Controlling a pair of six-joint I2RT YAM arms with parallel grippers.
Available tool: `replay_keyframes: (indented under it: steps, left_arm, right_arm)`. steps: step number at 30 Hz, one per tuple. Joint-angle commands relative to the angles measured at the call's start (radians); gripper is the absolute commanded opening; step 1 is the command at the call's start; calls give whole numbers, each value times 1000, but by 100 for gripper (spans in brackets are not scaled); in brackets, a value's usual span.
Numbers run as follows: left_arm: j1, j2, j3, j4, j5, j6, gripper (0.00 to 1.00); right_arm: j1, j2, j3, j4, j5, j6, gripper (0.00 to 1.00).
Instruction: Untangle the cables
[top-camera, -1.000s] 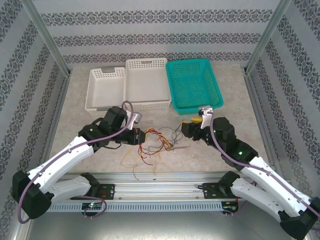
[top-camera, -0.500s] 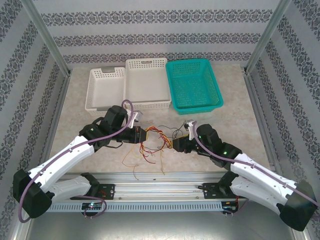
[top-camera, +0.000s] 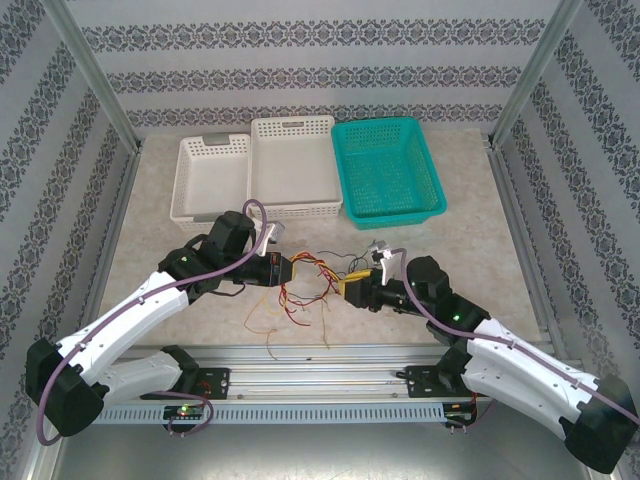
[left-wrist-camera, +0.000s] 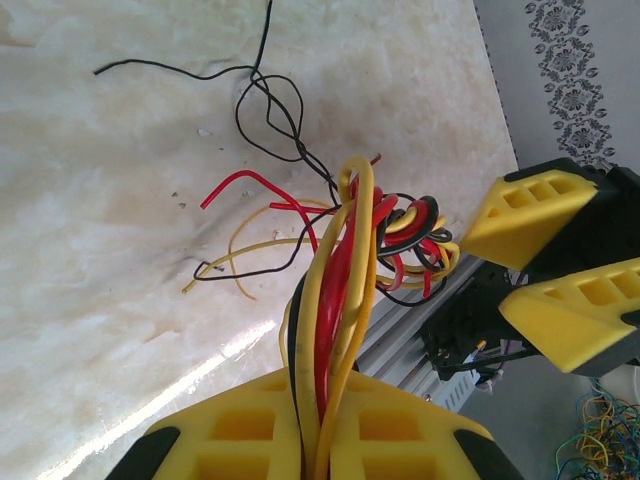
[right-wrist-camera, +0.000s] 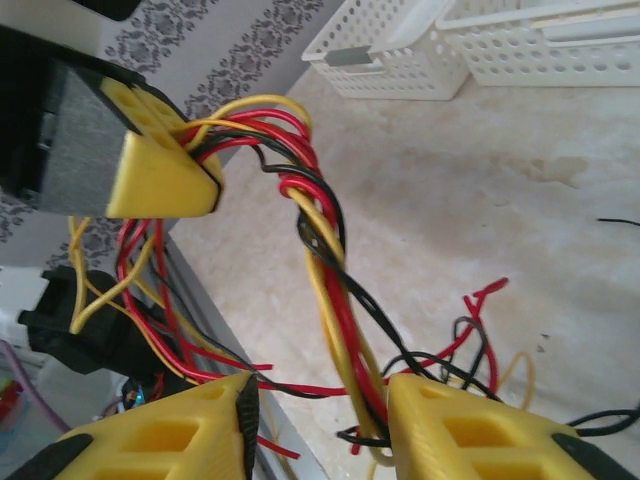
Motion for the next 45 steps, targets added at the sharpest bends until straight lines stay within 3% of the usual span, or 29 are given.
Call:
replay_keyframes:
  steps: [1,6,13,26,33,39,42,45]
  left_arm:
    - [8,1,20,24,3,9,0]
    - [8,-1,22,14,2,12,0]
    - [8,-13,10,12,0,17,0]
    - [8,-13,-4,30,5,16,0]
    - [8,-19,-8,34,12,17,0]
    - [8,-25,-11,16,-6,28,0]
    - [8,-37,-10,11,-34,28,0]
    - [8,-72,-11,26,-67,22,0]
  right_arm:
    - [13,31,-23,83,-78,12,36]
    - [18,70,-16,88,-51,7,31]
    - [21,108,6,81,-19,-4,32]
    - [46,176,18,134,-2,3,18]
    - [49,180,24,130,51,7,0]
    - [48,131,15,111,91,0,0]
    - [42,85,-7,103,98,3,13]
    - [14,36,-28,64,141,36,43]
